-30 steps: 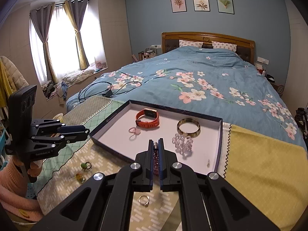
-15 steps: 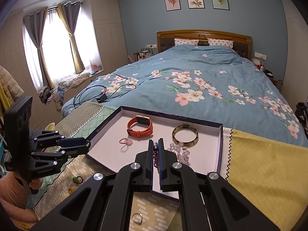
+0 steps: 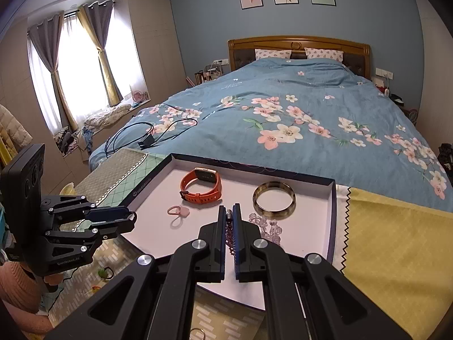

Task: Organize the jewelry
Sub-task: 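Carry the black ring into the box with the left tool while the right tool drops the bracelet there, then withdraw both tools from the box toward the amber and green-stone rings, then grasp the amber ring with the left tool while the right tool grasps the green-stone gold ring, then carry the amber ring into the box with the left tool while the right tool releases the gold ring there, then withdraw both tools toward the green-bead hair tie and the silver ring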

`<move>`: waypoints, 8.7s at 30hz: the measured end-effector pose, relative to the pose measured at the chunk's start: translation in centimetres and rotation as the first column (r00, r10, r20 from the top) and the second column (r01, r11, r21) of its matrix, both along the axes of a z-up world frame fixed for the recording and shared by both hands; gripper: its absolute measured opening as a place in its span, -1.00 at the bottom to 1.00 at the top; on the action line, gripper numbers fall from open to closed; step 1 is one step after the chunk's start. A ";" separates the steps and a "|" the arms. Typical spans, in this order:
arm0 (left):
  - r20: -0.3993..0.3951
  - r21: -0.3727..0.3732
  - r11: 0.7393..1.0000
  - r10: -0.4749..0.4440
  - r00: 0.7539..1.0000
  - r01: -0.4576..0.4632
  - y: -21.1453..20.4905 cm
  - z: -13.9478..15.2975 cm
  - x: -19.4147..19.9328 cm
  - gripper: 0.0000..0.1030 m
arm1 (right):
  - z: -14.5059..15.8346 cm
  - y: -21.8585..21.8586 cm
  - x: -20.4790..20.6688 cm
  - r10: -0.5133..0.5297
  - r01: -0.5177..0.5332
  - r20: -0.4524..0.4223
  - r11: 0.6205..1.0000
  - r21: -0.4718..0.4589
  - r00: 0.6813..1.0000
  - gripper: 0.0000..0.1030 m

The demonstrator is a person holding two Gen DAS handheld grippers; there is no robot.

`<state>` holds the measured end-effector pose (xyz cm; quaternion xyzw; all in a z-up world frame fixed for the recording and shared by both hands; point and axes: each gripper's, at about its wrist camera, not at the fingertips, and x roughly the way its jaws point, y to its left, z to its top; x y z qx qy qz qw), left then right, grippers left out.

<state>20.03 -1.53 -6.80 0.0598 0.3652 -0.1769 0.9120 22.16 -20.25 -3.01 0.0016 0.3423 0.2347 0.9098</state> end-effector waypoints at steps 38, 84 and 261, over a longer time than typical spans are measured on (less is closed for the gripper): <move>-0.139 0.075 0.997 0.028 0.990 -0.017 -2.8 -4.4 6.5 -0.56 | -3.6 -2.0 4.6 -0.073 0.083 -0.138 0.994 0.067 0.988 -0.93; -0.033 -0.028 0.999 -0.026 0.999 0.025 3.7 -1.3 -10.4 -0.13 | -5.3 -3.5 -12.7 0.056 -0.054 -0.170 0.998 0.013 0.984 -0.16; -0.034 -0.014 1.000 0.026 0.999 -0.026 3.8 -1.2 -8.3 -0.16 | -5.6 -0.1 -7.3 0.084 -0.095 -0.149 0.993 -0.067 0.985 -0.20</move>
